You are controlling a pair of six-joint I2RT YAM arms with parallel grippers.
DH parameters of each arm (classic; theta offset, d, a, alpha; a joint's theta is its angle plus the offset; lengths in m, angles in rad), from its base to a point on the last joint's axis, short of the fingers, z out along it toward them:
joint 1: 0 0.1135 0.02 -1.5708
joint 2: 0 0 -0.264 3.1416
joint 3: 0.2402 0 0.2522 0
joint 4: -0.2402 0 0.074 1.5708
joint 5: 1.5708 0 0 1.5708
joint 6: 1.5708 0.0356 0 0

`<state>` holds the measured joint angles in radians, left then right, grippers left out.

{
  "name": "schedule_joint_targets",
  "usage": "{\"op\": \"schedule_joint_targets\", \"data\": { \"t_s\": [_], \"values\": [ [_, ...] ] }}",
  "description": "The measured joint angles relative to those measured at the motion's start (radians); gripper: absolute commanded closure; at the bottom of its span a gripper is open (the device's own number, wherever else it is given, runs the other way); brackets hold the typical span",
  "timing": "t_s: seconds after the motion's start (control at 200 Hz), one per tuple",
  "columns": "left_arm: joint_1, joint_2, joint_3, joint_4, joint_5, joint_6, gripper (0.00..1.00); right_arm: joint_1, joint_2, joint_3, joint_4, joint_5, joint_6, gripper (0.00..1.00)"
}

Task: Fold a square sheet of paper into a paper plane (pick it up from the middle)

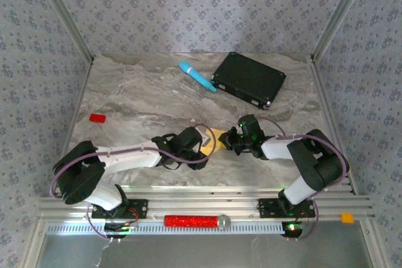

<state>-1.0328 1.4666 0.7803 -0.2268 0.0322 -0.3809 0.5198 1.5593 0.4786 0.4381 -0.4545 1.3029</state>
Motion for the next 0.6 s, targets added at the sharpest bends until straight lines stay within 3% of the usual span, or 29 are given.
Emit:
{"op": "schedule_joint_targets", "data": {
  "t_s": [0.22,0.6],
  "values": [
    [-0.068,0.073,0.045,-0.039,-0.152,0.062,0.54,0.009,0.000,0.000,0.007,0.008,0.018,1.00],
    [-0.135,0.157,0.101,-0.078,-0.290,0.103,0.59,0.013,0.000,0.001,0.006,0.014,0.018,1.00]
  ]
}}
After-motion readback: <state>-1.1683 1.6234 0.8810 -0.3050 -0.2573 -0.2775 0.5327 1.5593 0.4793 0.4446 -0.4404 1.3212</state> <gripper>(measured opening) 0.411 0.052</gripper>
